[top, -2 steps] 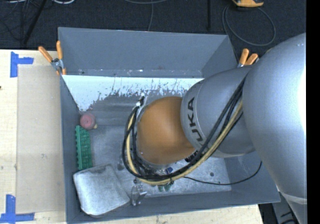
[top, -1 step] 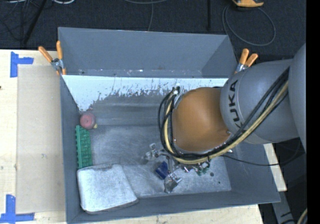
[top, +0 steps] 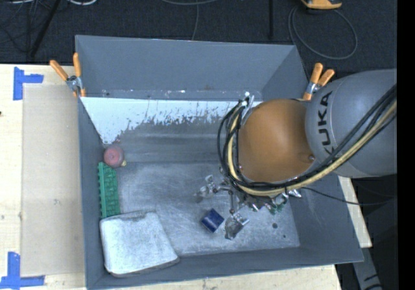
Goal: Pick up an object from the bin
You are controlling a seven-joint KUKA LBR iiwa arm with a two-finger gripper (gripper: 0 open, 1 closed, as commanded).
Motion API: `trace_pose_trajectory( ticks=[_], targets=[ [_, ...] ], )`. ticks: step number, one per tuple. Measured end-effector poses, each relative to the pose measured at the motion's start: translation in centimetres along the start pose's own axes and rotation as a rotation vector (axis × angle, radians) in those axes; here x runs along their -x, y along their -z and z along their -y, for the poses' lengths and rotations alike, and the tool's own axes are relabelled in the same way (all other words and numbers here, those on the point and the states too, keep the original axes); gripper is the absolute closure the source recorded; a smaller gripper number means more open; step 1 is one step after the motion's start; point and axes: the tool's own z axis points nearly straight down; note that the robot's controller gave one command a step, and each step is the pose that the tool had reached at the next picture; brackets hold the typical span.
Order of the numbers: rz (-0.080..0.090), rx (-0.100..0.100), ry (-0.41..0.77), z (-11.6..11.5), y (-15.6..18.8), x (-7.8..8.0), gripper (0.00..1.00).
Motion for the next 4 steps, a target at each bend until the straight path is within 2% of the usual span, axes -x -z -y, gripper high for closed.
trace_pose_trajectory(
  ticks=[1, 2, 3, 4],
  targets=[
    [-0.001, 0.001, 0.264, -1.4, -5.4, -0.5, 0.0],
    [-0.005, 0.005, 0.651, -0.7, -5.4, 1.6, 0.0],
    [-0.004, 0.0, 0.647, -0.4, -5.2, 1.7, 1.0],
    [0.002, 0.0, 0.644, -0.4, -0.4, 1.8, 1.0]
  ],
)
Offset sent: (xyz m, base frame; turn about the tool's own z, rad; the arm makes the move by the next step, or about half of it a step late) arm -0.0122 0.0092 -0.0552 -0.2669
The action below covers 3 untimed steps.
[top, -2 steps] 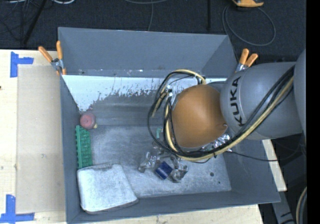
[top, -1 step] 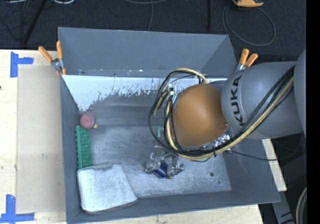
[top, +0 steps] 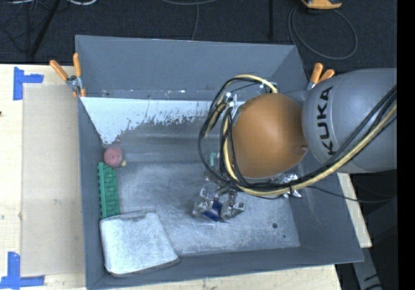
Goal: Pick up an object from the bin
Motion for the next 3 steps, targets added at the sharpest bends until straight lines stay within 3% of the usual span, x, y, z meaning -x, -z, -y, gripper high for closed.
trace_pose_trajectory(
  ticks=[1, 3],
  targets=[
    [-0.001, 0.004, -0.006, 0.0, 0.1, 0.1, 1.0],
    [-0.001, 0.003, -0.016, -0.1, 3.5, 0.3, 1.0]
  ],
)
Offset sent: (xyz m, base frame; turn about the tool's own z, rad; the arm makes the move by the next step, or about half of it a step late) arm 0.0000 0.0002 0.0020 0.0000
